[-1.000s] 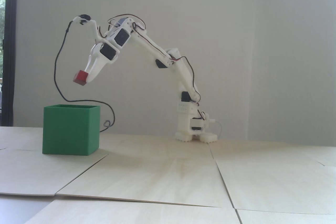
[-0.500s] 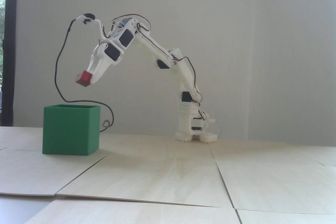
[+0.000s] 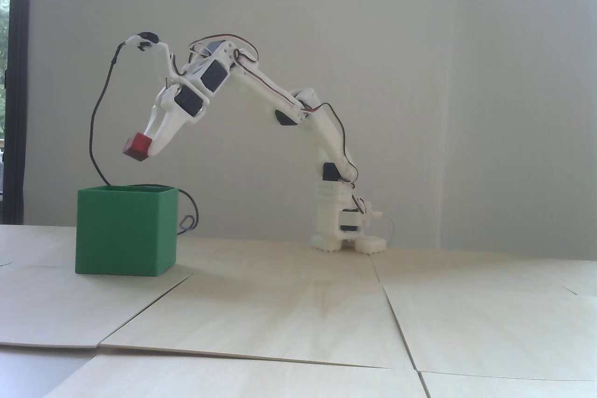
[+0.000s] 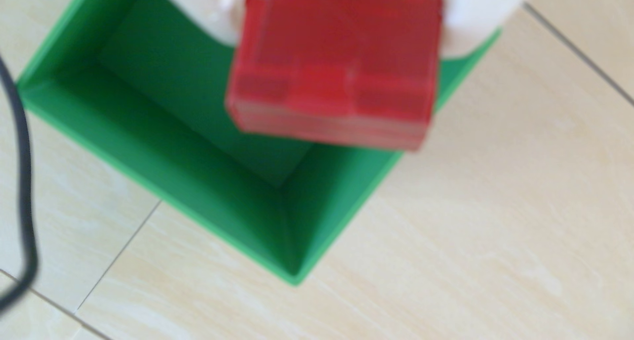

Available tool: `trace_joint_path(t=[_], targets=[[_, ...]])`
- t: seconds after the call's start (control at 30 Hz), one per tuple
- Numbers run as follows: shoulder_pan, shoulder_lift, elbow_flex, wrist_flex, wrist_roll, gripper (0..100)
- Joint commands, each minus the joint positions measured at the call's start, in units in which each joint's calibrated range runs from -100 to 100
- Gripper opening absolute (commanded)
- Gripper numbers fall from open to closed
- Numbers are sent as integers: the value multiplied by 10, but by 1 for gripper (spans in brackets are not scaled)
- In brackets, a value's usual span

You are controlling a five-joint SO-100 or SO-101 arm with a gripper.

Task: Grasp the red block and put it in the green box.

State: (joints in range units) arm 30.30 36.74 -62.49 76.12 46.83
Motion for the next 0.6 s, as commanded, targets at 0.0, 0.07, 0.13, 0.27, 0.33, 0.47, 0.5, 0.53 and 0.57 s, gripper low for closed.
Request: trace_joint_path(t=[0.0, 0.07, 0.13, 0.27, 0.33, 0.47, 0.5, 0.53, 0.57], targets=[[14, -16, -51, -18, -1, 2], [17, -16, -51, -19, 0, 2], [18, -16, -51, -19, 0, 2], [18, -10, -54, -19, 0, 2], [18, 2, -56, -20, 0, 2], [17, 18, -56, -35, 0, 3], [17, 20, -56, -43, 0, 3], [17, 22, -56, -47, 0, 3], [17, 25, -56, -55, 0, 3]])
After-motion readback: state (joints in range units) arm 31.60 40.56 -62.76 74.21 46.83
